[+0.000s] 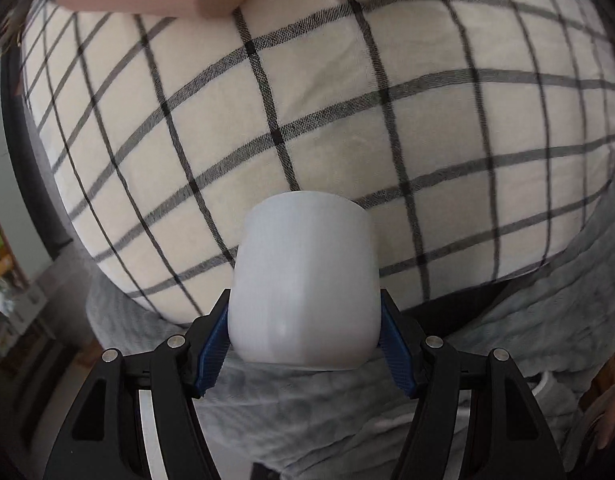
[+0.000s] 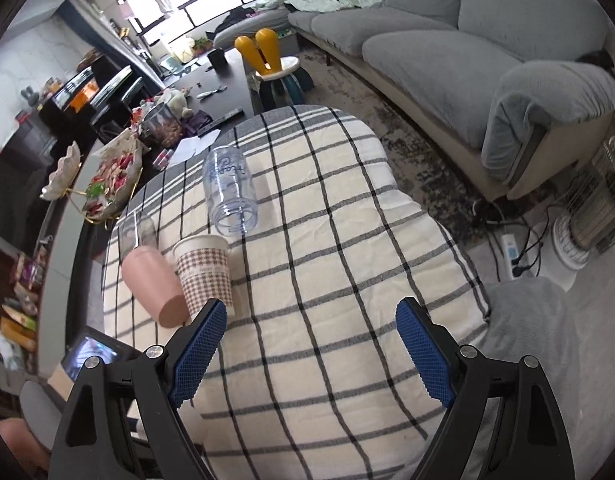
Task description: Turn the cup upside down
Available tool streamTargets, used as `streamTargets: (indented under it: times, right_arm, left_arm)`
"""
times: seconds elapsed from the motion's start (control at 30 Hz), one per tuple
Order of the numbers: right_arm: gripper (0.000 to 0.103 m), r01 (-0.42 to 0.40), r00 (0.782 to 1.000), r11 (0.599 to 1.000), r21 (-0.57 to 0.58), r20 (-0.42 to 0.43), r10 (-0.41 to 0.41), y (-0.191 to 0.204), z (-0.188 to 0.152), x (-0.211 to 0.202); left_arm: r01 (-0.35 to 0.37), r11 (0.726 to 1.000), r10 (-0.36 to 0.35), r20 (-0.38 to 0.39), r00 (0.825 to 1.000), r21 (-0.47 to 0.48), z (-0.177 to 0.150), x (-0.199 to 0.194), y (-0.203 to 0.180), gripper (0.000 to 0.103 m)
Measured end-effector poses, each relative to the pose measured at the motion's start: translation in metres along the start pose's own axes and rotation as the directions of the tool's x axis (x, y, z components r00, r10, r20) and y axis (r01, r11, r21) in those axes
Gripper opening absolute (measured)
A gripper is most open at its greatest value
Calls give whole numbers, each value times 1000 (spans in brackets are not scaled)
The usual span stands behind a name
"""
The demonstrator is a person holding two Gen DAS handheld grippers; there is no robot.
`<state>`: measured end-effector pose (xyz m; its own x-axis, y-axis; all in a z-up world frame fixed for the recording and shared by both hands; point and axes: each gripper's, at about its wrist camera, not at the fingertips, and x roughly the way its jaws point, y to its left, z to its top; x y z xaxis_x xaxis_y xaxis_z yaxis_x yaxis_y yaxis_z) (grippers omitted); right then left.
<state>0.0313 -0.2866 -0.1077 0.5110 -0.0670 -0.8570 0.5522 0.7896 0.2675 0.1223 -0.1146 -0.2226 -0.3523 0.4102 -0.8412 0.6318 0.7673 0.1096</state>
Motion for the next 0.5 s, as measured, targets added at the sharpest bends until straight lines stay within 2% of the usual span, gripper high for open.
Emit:
streamTargets:
  times: [0.2, 0.33, 0.37, 0.4, 0.5]
  right_arm:
    - [87, -29, 999, 999, 38, -33, 30, -9, 14, 21]
    - [87, -35, 998, 997, 68, -50, 39, -17, 19, 33]
    - [87, -36, 998, 997, 74, -56, 40, -19, 19, 36]
    - [87, -38, 997, 996, 79, -61, 43, -20, 19, 38]
    - [87, -42, 996, 995, 91, -71, 48, -23, 18, 41]
  left_arm:
    - [-16, 1000, 19, -110, 994, 26, 24, 8, -6, 67]
    - [-45, 998, 52, -138, 989, 55, 36, 9, -12, 68]
    - [-58, 996, 67, -135, 989, 65, 37, 10, -15, 70]
    - [-64, 996, 73, -133, 988, 69, 37, 9, -14, 78]
    - [-73, 994, 82, -119, 990, 82, 35, 5, -14, 82]
